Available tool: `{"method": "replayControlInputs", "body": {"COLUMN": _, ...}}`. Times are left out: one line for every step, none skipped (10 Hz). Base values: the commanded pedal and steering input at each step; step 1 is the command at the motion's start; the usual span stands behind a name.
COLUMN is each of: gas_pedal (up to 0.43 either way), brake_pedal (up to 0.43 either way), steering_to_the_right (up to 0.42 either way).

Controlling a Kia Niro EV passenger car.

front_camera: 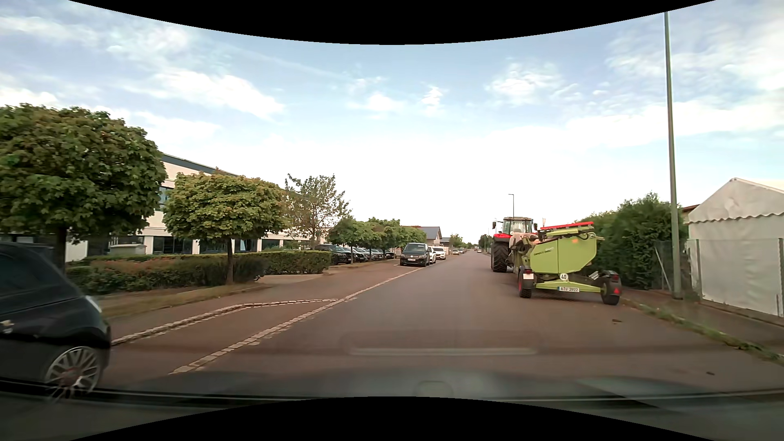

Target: Follow the waypoints while adhering to traffic rules and regulations

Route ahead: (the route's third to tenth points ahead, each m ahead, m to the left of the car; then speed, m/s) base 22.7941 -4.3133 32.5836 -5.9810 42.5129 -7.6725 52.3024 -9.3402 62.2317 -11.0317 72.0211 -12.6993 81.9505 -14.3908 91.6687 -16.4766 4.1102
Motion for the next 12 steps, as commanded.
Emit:
{"method": "replayControlInputs", "body": {"gas_pedal": 0.197, "brake_pedal": 0.000, "steering_to_the_right": 0.085}}
{"method": "replayControlInputs", "body": {"gas_pedal": 0.209, "brake_pedal": 0.000, "steering_to_the_right": 0.085}}
{"method": "replayControlInputs", "body": {"gas_pedal": 0.209, "brake_pedal": 0.000, "steering_to_the_right": 0.085}}
{"method": "replayControlInputs", "body": {"gas_pedal": 0.220, "brake_pedal": 0.000, "steering_to_the_right": 0.081}}
{"method": "replayControlInputs", "body": {"gas_pedal": 0.228, "brake_pedal": 0.000, "steering_to_the_right": 0.076}}
{"method": "replayControlInputs", "body": {"gas_pedal": 0.228, "brake_pedal": 0.000, "steering_to_the_right": 0.068}}
{"method": "replayControlInputs", "body": {"gas_pedal": 0.260, "brake_pedal": 0.000, "steering_to_the_right": 0.063}}
{"method": "replayControlInputs", "body": {"gas_pedal": 0.268, "brake_pedal": 0.000, "steering_to_the_right": 0.065}}
{"method": "replayControlInputs", "body": {"gas_pedal": 0.268, "brake_pedal": 0.000, "steering_to_the_right": 0.072}}
{"method": "replayControlInputs", "body": {"gas_pedal": 0.268, "brake_pedal": 0.000, "steering_to_the_right": 0.075}}
{"method": "replayControlInputs", "body": {"gas_pedal": 0.268, "brake_pedal": 0.000, "steering_to_the_right": 0.071}}
{"method": "replayControlInputs", "body": {"gas_pedal": 0.268, "brake_pedal": 0.000, "steering_to_the_right": 0.062}}
